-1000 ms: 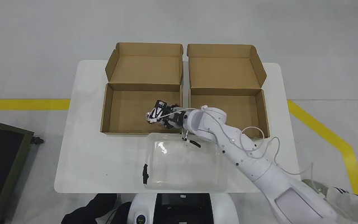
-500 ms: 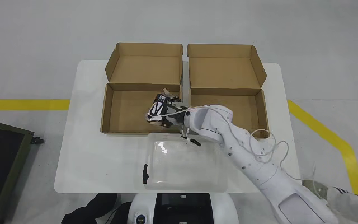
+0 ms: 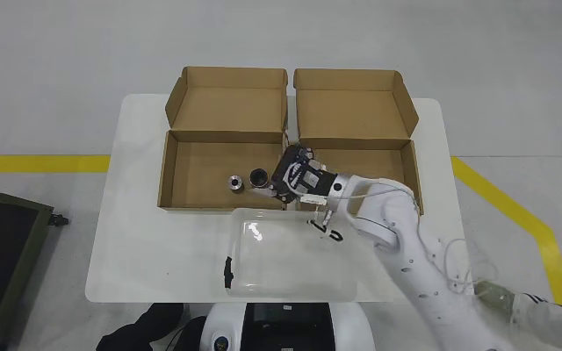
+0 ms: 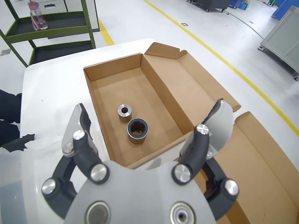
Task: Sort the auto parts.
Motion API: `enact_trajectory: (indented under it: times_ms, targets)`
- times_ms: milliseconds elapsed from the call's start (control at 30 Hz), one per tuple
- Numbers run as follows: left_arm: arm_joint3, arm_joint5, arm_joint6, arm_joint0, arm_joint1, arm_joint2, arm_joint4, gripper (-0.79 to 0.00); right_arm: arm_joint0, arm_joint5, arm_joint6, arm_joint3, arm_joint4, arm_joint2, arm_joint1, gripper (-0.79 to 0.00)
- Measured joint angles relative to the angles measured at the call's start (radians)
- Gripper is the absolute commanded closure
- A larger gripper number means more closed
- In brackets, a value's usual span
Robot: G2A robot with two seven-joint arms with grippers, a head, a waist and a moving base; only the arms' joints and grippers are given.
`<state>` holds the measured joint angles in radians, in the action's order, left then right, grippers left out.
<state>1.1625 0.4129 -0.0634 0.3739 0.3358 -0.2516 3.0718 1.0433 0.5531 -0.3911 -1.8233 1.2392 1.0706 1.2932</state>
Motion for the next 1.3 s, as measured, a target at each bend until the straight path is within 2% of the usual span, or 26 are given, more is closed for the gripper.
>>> enact_trajectory:
  times_ms: [400,700,1000,1300]
  targets:
    - [0.0,0.0,0.0,0.0,0.0,0.0,0.0,-0.785,0.321,0.049,0.243,-0.125,0.127,0.234,-0.056,-0.785]
    - [0.0,0.0,0.0,0.0,0.0,0.0,0.0,-0.785,0.543,0.04,0.387,-0.234,0.21,0.431,-0.086,-0.785]
    - [0.0,0.0,0.0,0.0,0.0,0.0,0.0,-0.785,0.777,0.008,0.497,-0.303,0.202,0.621,-0.1,-0.785]
    - [0.0,0.0,0.0,0.0,0.0,0.0,0.0,-0.785,0.921,-0.038,0.593,-0.333,0.196,0.706,-0.101,-0.785]
